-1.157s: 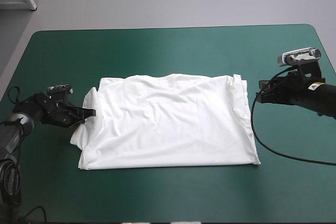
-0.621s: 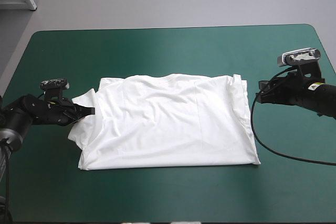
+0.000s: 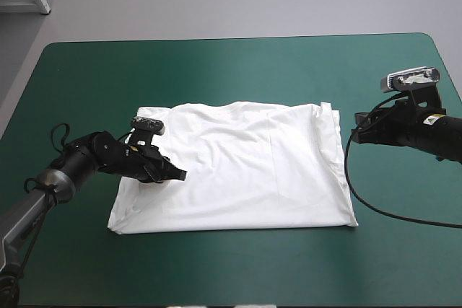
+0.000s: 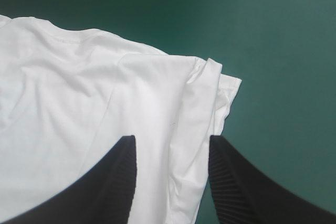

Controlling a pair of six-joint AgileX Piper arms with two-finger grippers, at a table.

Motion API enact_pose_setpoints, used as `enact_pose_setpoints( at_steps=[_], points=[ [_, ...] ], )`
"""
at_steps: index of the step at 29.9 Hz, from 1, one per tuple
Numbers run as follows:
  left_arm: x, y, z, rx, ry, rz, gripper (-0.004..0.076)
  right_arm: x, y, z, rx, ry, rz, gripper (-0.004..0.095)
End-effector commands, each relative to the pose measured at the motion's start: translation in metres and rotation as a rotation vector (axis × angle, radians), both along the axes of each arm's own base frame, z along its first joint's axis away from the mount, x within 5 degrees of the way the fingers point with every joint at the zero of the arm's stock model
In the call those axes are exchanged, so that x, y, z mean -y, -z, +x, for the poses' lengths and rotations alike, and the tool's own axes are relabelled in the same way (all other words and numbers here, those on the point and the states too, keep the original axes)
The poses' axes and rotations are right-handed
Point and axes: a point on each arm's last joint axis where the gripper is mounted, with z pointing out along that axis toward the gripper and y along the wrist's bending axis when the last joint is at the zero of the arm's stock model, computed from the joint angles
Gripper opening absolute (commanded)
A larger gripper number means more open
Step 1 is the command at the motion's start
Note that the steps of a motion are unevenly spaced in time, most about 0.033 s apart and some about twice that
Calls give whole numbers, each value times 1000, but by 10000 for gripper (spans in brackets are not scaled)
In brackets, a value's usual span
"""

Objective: Fold the cloth

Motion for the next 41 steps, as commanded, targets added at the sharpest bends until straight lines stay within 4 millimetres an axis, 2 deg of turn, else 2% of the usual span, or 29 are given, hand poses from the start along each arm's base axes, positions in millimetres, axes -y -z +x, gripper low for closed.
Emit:
enact_pose_setpoints(
  at_steps=[1,3,5,8,11,15,21,26,30,41],
  points=[
    [8,-17,0,55,23,-76,243,0,-17,-3,81,11,13,414],
    [12,-22,-2,39,54,-126,388,0,-17,-3,82,10,12,414],
    [15,-33,-5,50,79,-170,459,1,-17,-3,85,12,11,414],
    [14,-59,-13,109,98,-187,439,1,-16,-3,79,11,-1,414],
    [5,-86,-29,200,85,-135,405,2,-14,-5,48,11,-15,414],
    [-20,-96,-58,176,-12,47,395,0,-7,-10,-37,-12,0,414],
    [-45,-68,-101,115,-135,179,395,-3,19,-24,-141,-29,21,414],
    [-62,-41,-118,91,-290,252,395,-4,47,-38,-212,-18,26,414],
    [-68,-24,-119,73,-314,322,395,-3,60,-43,-231,-7,29,414],
    [-58,14,-90,-54,-345,313,395,-4,60,-42,-222,-6,35,414]
  ],
)
